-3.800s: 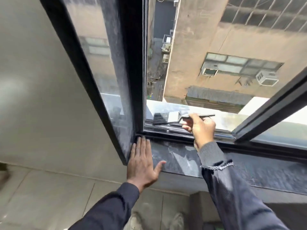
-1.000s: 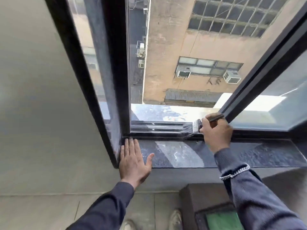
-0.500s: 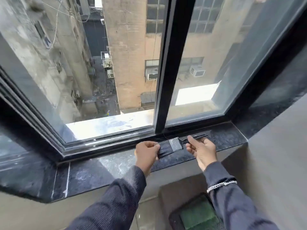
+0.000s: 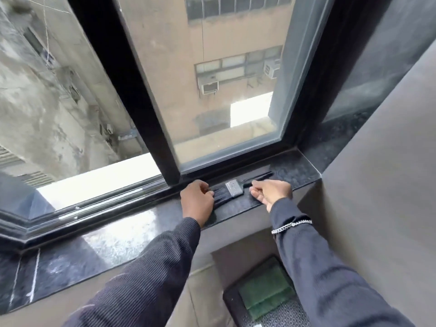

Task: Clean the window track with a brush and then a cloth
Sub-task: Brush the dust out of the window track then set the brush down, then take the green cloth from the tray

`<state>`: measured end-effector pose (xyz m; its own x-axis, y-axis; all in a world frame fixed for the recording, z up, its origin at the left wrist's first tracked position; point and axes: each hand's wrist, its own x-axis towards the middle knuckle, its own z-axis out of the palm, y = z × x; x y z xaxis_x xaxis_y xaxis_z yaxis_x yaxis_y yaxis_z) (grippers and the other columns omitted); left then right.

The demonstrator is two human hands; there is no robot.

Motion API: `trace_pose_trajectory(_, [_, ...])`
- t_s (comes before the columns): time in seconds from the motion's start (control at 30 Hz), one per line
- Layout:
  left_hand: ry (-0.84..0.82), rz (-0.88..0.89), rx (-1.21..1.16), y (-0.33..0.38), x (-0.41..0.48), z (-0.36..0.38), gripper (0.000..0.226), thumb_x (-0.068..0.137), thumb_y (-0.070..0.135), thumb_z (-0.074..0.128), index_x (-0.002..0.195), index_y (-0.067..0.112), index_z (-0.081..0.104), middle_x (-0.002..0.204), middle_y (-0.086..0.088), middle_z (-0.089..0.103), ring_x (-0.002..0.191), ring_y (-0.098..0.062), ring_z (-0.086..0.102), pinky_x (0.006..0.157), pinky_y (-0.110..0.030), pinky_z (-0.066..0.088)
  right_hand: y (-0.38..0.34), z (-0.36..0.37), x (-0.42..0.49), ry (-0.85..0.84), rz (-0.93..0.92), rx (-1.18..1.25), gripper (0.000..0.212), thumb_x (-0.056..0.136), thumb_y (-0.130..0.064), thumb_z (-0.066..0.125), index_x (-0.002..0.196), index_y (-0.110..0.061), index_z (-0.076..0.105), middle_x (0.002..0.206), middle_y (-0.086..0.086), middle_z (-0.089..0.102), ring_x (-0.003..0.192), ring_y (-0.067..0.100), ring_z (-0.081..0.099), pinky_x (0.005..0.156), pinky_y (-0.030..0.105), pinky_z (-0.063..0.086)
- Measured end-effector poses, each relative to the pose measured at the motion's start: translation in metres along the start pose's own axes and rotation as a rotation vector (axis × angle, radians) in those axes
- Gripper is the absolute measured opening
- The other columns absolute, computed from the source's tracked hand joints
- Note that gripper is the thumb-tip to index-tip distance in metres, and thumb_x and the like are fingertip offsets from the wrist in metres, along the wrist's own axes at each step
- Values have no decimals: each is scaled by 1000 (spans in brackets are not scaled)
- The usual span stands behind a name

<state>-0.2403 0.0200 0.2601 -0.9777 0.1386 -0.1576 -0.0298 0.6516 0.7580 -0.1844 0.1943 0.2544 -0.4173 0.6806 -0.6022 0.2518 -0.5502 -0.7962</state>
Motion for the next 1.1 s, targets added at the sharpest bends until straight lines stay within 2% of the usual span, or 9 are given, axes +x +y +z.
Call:
trace_pose_trajectory(0.07, [113, 108, 51, 2, -12, 2, 27, 86, 16, 67, 112, 8, 65, 103, -9, 67, 96, -23, 61, 92, -38, 52, 3, -15, -4, -12, -36, 20, 19, 72, 8, 77, 84, 2, 63, 72, 20, 69, 56, 22, 68, 53, 27, 58])
trace_pose_trajectory(0.13, [217, 262, 13, -1, -36, 8, 22, 86, 13, 64, 108, 12, 62, 95, -5, 62, 84, -16, 57, 79, -25, 49, 15, -42, -7, -36, -73, 63, 22, 74, 5, 76, 88, -2, 60, 65, 15, 67, 51, 17, 67, 46, 23, 54])
trace_pose_trajectory(0.23, [62, 346, -61, -26, -90, 36, 16, 85, 9, 63, 98, 20, 62, 81, 3, 61, 70, -9, 55, 64, -12, 42, 54, -94, -4, -6, -74, 55, 19, 77, 5, 74, 83, -6, 59, 56, 7, 65, 45, 14, 64, 44, 21, 52])
trace_pose_trajectory(0.4, [-458, -129, 87, -119, -150, 131, 15, 83, 9, 66, 96, 15, 68, 83, 0, 72, 76, -15, 64, 72, -23, 44, 163, -180, 31, 173, 127, -108, 16, 79, 6, 73, 89, 0, 61, 67, 15, 64, 50, 15, 61, 47, 21, 52])
trace_pose_trajectory(0.53, [-704, -560, 251, -203, -154, 204, 26, 83, 22, 72, 105, 11, 63, 101, -12, 73, 99, -30, 67, 84, -30, 51, 254, -222, 72, 255, 229, -364, 15, 75, -3, 80, 83, -4, 67, 76, 19, 68, 62, 26, 62, 63, 37, 56])
trace_pose_trajectory(0.67, [-613, -839, 65, -260, -145, 262, 38, 83, 16, 75, 114, -1, 61, 116, -32, 67, 108, -46, 64, 97, -54, 53, 319, -239, 110, 240, 132, -787, 27, 73, -22, 82, 96, -12, 72, 95, 13, 75, 93, 33, 69, 84, 41, 55])
trace_pose_trajectory(0.8, [-394, -906, -18, -290, -143, 304, 24, 78, 9, 79, 75, 1, 57, 84, -29, 62, 70, -37, 64, 80, -51, 57, 353, -240, 141, 148, -86, -1096, 43, 76, -27, 78, 114, -9, 68, 112, 20, 70, 105, 37, 63, 85, 42, 53])
trace_pose_trajectory(0.97, [-320, -909, -115, -278, -147, 311, 16, 73, 0, 79, 76, -2, 63, 64, 1, 64, 63, -18, 61, 82, -48, 56, 353, -234, 148, 125, 18, -1080, 41, 81, -25, 75, 120, -17, 68, 115, 17, 72, 102, 36, 68, 86, 38, 55])
trace_pose_trajectory(1.1, [-417, -721, -40, -236, -143, 263, 25, 68, 10, 82, 61, 9, 57, 60, -5, 62, 62, -27, 61, 72, -43, 57, 321, -235, 113, 100, 4, -972, 36, 80, -24, 75, 113, -13, 71, 115, 14, 73, 105, 34, 67, 89, 37, 54])
